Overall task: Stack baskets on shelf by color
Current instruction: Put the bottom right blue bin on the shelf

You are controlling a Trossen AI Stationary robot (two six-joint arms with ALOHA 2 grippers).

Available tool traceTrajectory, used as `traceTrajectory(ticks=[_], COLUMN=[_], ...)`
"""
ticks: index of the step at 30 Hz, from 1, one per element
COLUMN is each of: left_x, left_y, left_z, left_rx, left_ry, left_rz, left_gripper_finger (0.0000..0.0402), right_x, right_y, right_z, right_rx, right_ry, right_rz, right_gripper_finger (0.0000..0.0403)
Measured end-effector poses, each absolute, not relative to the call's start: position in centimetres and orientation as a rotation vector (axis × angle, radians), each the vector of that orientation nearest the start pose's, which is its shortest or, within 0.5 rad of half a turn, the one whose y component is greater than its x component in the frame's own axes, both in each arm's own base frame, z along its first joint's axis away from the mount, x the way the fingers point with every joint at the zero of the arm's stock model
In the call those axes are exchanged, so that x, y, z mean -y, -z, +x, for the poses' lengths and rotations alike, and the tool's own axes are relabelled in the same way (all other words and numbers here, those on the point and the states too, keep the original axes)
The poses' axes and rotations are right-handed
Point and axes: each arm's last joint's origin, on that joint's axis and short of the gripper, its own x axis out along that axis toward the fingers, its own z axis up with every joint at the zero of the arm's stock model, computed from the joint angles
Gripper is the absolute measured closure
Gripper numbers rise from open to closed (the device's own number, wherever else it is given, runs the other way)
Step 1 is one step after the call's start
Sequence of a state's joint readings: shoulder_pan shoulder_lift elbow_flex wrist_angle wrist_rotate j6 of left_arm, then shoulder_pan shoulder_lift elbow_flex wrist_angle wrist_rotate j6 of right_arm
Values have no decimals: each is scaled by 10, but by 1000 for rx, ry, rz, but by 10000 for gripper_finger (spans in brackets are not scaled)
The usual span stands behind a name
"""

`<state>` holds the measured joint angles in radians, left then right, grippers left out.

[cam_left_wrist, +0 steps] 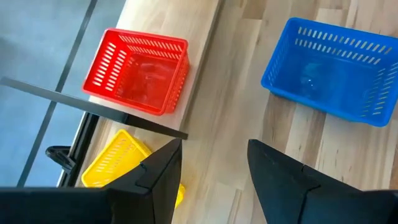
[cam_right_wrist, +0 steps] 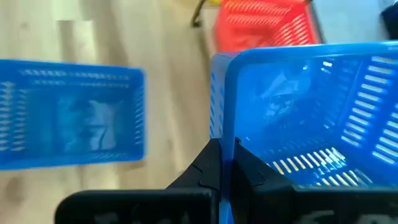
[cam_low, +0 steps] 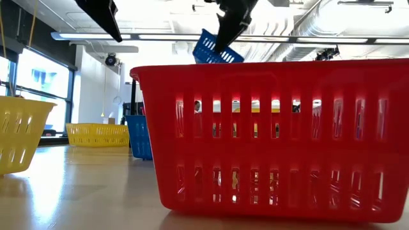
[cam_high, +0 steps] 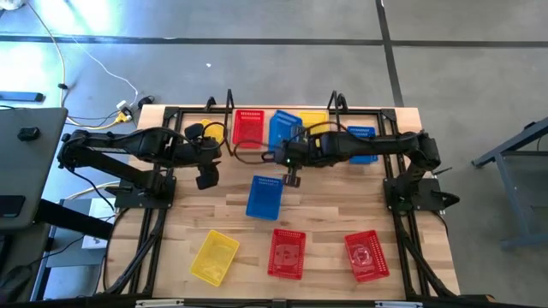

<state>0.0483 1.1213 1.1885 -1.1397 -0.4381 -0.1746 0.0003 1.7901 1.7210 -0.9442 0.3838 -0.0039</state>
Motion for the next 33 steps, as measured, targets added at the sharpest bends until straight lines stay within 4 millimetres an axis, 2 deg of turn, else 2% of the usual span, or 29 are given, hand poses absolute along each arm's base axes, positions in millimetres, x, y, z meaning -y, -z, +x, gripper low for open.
traceTrajectory(ticks=[8,15,23,33], left_x=[-22,-25,-30,-32], left_y=[-335,-336,-335,-335], left_z=[190,189,188,188], left_rx=[-1011,-1010,-1012,-1013], left_ry=[-557,-583,-610,-614], left_rz=[66,68,51,42], left_gripper_finger=[227,227,227,227], right_x=[48,75,81,90], right_y=[-328,-306,-278,-253], right_z=[384,394,401,406], right_rx=[-942,-1002,-1120,-1210], right_ry=[344,304,278,270], right_rz=[-297,-303,-310,-274], right_gripper_finger=[403,403,403,403])
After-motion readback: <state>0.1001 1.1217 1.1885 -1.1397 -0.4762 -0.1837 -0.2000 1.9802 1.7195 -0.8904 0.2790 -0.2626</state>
